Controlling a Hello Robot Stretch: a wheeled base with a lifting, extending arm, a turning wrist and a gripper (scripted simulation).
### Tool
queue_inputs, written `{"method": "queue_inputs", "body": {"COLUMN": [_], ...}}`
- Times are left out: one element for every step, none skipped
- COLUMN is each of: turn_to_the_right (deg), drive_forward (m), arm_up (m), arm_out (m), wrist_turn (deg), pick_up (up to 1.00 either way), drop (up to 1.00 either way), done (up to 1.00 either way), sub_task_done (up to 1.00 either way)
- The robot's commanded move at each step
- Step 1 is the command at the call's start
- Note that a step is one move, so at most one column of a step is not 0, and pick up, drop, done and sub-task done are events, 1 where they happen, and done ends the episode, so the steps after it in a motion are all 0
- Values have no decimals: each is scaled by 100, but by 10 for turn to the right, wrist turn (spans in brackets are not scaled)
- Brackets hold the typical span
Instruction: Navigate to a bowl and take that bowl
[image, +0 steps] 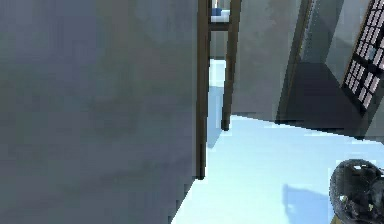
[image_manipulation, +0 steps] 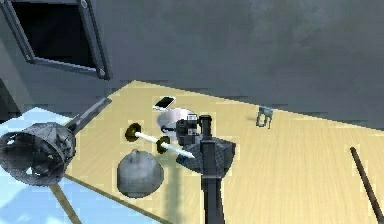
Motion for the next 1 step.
{"method": "queue_inputs", "body": {"turn_to_the_right": [0], "drive_forward": [0], "arm_up": [0], "arm_out": [0], "wrist_turn": [0], "pick_up": [100], "drop": [0], "done": [0], "sub_task_done": [0]}}
